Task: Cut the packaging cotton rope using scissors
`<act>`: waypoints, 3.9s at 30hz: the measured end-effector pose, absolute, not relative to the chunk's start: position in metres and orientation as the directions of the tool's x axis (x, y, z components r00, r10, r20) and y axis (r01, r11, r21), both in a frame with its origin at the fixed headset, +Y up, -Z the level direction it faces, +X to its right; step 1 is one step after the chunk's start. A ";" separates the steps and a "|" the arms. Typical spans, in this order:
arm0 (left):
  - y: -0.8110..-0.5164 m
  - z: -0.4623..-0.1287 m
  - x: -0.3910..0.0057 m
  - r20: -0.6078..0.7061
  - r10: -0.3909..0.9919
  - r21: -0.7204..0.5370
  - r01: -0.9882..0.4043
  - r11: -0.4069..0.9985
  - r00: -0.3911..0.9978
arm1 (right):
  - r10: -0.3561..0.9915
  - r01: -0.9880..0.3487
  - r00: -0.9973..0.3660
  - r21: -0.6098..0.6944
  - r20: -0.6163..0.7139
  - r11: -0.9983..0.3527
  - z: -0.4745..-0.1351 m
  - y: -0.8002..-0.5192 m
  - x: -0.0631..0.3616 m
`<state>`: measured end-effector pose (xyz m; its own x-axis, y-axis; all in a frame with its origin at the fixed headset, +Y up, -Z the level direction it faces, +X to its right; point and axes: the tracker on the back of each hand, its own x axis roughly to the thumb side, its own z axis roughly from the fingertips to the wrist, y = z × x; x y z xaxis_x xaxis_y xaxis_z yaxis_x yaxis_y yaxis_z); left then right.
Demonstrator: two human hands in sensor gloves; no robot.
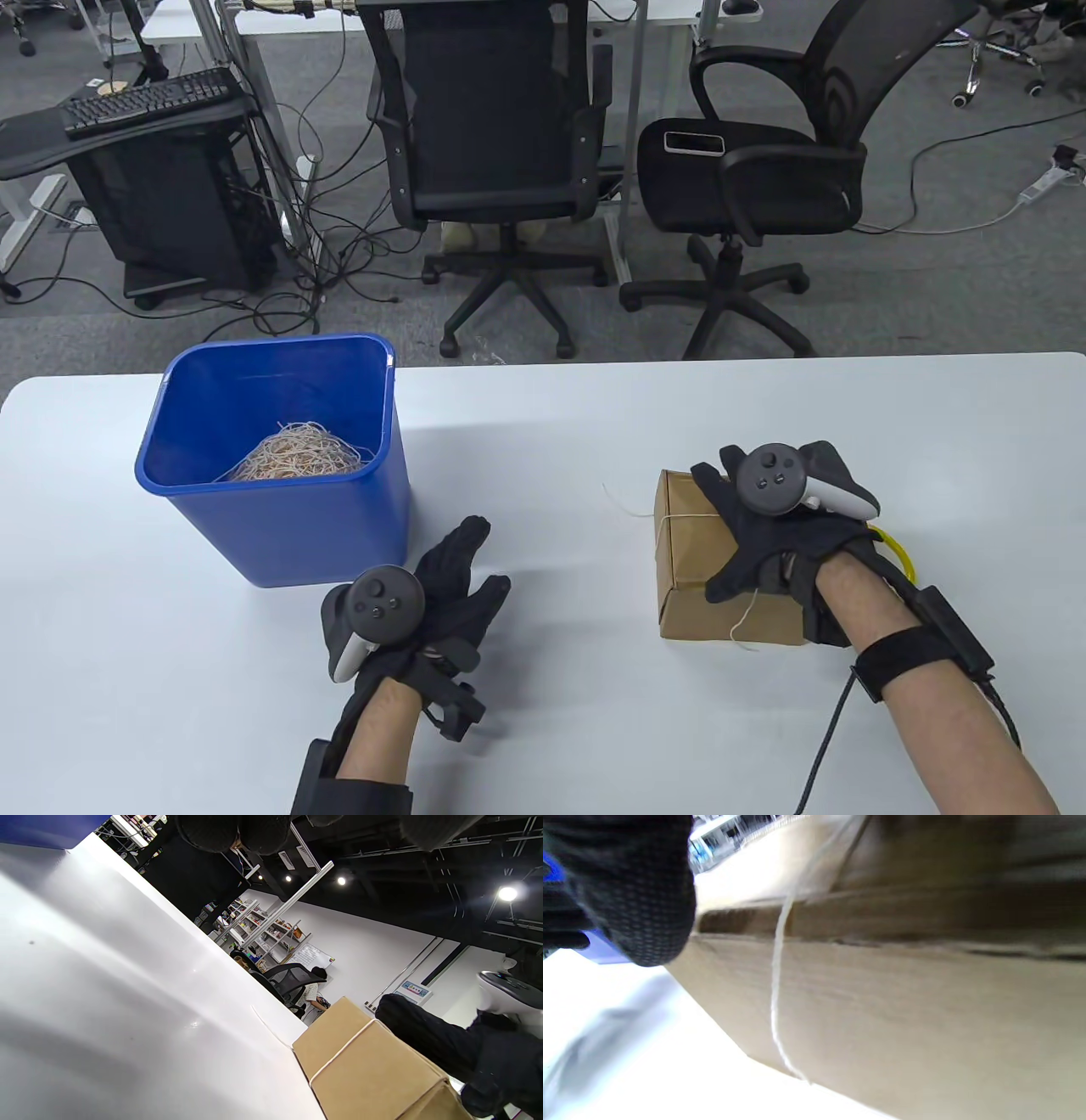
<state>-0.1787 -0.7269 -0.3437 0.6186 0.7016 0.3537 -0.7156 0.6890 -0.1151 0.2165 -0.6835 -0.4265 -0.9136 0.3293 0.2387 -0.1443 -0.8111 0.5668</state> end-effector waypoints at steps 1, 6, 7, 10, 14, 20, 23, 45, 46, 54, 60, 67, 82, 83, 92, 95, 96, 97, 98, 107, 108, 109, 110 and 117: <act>-0.727 -0.344 -0.178 0.353 0.699 -0.117 -0.712 0.693 0.622 | 0.303 -0.122 -0.920 0.556 0.246 -0.822 -0.428 -0.684 0.215; -0.730 -0.344 -0.177 0.350 0.693 -0.125 -0.702 0.701 0.630 | 0.248 -0.071 -0.940 0.577 0.234 -0.814 -0.439 -0.684 0.211; -0.730 -0.344 -0.177 0.350 0.693 -0.124 -0.702 0.702 0.631 | 0.230 -0.050 -0.944 0.588 0.235 -0.807 -0.441 -0.684 0.209; -0.730 -0.344 -0.178 0.346 0.694 -0.120 -0.704 0.700 0.631 | 0.193 -0.002 -0.946 0.590 0.260 -0.807 -0.446 -0.686 0.202; -0.732 -0.345 -0.180 0.338 0.701 -0.116 -0.711 0.693 0.628 | 0.188 0.025 -0.940 0.608 0.284 -0.793 -0.452 -0.692 0.198; -0.736 -0.345 -0.178 0.331 0.703 -0.131 -0.707 0.695 0.630 | 0.144 0.073 -0.929 0.552 0.340 -0.831 -0.448 -0.695 0.189; -0.736 -0.345 -0.178 0.329 0.708 -0.134 -0.711 0.690 0.625 | 0.217 -0.023 -0.909 0.478 0.355 -0.878 -0.444 -0.694 0.194; -0.732 -0.343 -0.207 0.269 0.804 -0.084 -0.818 0.569 0.531 | 0.166 -0.010 -0.820 0.276 0.548 -0.961 -0.380 -0.598 0.133; -0.732 -0.343 -0.209 0.266 0.810 -0.080 -0.825 0.559 0.523 | 0.152 0.003 -0.810 0.263 0.567 -0.965 -0.375 -0.596 0.129; -0.732 -0.340 -0.224 0.243 0.854 -0.053 -0.873 0.485 0.459 | 0.165 0.050 -0.746 0.302 0.645 -0.952 -0.343 -0.608 0.084; -0.733 -0.338 -0.231 0.225 0.875 -0.046 -0.893 0.449 0.428 | 0.167 0.088 -0.721 0.328 0.672 -0.940 -0.329 -0.636 0.051; -0.734 -0.338 -0.231 0.213 0.879 -0.052 -0.893 0.446 0.427 | 0.163 0.115 -0.735 0.359 0.658 -0.926 -0.336 -0.668 0.031; -0.734 -0.338 -0.231 0.204 0.879 -0.058 -0.891 0.451 0.432 | 0.212 0.155 -0.775 0.505 0.595 -0.849 -0.344 -0.692 0.030; -0.733 -0.338 -0.231 0.205 0.879 -0.055 -0.891 0.450 0.431 | 0.226 0.146 -0.775 0.515 0.591 -0.845 -0.343 -0.690 0.031; -0.734 -0.340 -0.243 0.183 0.904 -0.025 -0.917 0.398 0.387 | 0.453 -0.124 -0.716 0.542 0.531 -0.831 -0.337 -0.637 0.069; -0.734 -0.340 -0.247 0.183 0.911 -0.013 -0.926 0.378 0.369 | 0.533 -0.329 -0.701 0.448 0.474 -0.831 -0.340 -0.620 0.101; -0.734 -0.340 -0.247 0.183 0.912 -0.015 -0.927 0.376 0.367 | 0.558 -0.387 -0.699 0.419 0.448 -0.821 -0.342 -0.617 0.110; -0.734 -0.339 -0.247 0.183 0.912 -0.015 -0.927 0.375 0.367 | 0.582 -0.453 -0.706 0.376 0.402 -0.809 -0.345 -0.613 0.126; -0.734 -0.339 -0.246 0.185 0.910 -0.012 -0.925 0.380 0.371 | 0.600 -0.505 -0.717 0.329 0.354 -0.798 -0.349 -0.611 0.142; -0.734 -0.338 -0.239 0.191 0.896 -0.038 -0.909 0.414 0.400 | 0.571 -0.583 -0.801 0.018 -0.180 -0.812 -0.381 -0.663 0.281; -0.735 -0.338 -0.239 0.190 0.896 -0.040 -0.909 0.416 0.402 | 0.542 -0.559 -0.812 0.022 -0.217 -0.829 -0.382 -0.668 0.289; -0.735 -0.338 -0.239 0.187 0.895 -0.040 -0.908 0.418 0.404 | 0.522 -0.542 -0.811 0.004 -0.265 -0.840 -0.384 -0.676 0.299; -0.736 -0.339 -0.239 0.184 0.895 -0.041 -0.906 0.421 0.407 | 0.492 -0.520 -0.810 0.004 -0.318 -0.854 -0.385 -0.682 0.307; -0.739 -0.339 -0.237 0.165 0.885 -0.050 -0.892 0.449 0.436 | 0.375 -0.439 -0.779 0.009 -0.503 -0.899 -0.398 -0.715 0.325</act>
<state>-0.2375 -0.7388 -0.3390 0.4364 0.8845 0.1649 -0.8919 0.4495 -0.0504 0.3255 -0.7149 -0.3975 -0.7788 0.3750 -0.5029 -0.4388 -0.8985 0.0094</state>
